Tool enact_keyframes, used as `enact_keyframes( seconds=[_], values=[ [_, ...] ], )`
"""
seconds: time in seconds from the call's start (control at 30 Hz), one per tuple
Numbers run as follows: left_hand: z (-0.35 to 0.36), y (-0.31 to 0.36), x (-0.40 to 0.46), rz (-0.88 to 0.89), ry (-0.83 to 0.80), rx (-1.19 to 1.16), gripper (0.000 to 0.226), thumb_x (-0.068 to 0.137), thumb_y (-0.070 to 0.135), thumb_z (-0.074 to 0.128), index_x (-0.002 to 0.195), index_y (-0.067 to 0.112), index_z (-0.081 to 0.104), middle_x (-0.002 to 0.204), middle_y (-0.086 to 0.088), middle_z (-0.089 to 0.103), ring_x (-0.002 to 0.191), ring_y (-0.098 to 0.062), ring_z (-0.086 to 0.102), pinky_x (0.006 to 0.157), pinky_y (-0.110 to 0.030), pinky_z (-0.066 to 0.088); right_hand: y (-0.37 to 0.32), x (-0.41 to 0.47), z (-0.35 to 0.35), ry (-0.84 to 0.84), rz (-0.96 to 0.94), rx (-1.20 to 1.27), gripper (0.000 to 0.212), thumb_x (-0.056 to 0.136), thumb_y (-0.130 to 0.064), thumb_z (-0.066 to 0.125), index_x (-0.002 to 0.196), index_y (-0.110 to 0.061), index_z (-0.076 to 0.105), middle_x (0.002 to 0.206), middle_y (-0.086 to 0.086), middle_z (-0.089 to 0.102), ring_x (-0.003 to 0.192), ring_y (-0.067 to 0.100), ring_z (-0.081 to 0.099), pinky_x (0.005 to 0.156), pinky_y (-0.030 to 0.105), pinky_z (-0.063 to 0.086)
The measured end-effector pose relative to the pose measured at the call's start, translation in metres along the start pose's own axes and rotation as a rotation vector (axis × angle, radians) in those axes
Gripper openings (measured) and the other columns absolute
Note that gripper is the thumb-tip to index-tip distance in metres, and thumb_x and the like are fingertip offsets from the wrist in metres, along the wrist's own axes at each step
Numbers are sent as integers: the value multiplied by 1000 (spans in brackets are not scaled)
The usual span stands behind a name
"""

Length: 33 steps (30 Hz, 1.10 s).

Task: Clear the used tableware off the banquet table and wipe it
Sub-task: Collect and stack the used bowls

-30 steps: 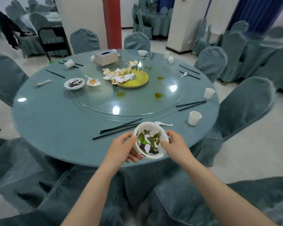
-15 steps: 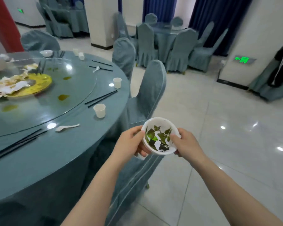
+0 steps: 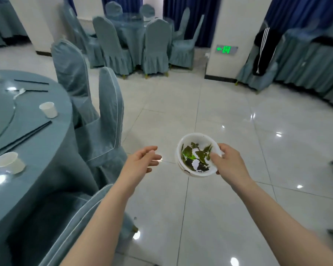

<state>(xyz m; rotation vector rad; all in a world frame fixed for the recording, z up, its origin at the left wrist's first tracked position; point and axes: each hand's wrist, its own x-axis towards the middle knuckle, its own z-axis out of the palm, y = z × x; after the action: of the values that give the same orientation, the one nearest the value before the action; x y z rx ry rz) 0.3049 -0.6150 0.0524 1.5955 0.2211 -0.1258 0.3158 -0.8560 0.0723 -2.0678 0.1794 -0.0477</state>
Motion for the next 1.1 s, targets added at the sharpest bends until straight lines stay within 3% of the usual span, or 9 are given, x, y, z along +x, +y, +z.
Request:
enact_keyframes(
  seconds=[0.23, 0.47, 0.73, 0.93, 1.1],
  values=[
    [31, 9, 122, -32, -28, -60, 21, 94, 19, 52, 111, 27, 63, 93, 5, 75, 83, -12, 70, 78, -28, 50, 9, 118, -8, -14, 37, 20, 19, 86, -16, 53, 87, -32, 61, 81, -9, 66, 63, 4, 63, 42, 12, 42],
    [59, 49, 266, -61, -189, 3, 28, 100, 41, 35, 113, 33, 58, 83, -7, 74, 56, -16, 61, 53, -22, 41, -22, 277, 17, -100, 2, -4, 19, 87, -17, 55, 89, -34, 61, 83, -7, 67, 67, 10, 64, 43, 13, 43],
    [95, 105, 433, 12, -200, 86, 27, 99, 41, 39, 113, 35, 60, 77, -7, 74, 49, -13, 56, 46, -19, 40, -37, 457, 12, -53, -41, 13, 20, 85, -21, 58, 81, -39, 63, 79, -11, 69, 73, 11, 66, 56, 25, 46],
    [111, 131, 566, 31, -75, 145, 30, 93, 49, 43, 114, 34, 56, 73, -7, 73, 48, -13, 57, 47, -20, 41, -44, 610, 38, -130, -87, 49, 21, 83, -19, 59, 78, -39, 62, 80, -12, 70, 76, 10, 67, 59, 29, 52],
    [108, 161, 662, -8, 73, 147, 26, 98, 43, 41, 115, 28, 56, 69, -9, 72, 47, -15, 56, 48, -24, 39, -73, 736, 63, -280, -160, 14, 11, 83, -27, 60, 78, -36, 65, 71, -16, 70, 67, 3, 65, 60, 25, 51]
  ],
)
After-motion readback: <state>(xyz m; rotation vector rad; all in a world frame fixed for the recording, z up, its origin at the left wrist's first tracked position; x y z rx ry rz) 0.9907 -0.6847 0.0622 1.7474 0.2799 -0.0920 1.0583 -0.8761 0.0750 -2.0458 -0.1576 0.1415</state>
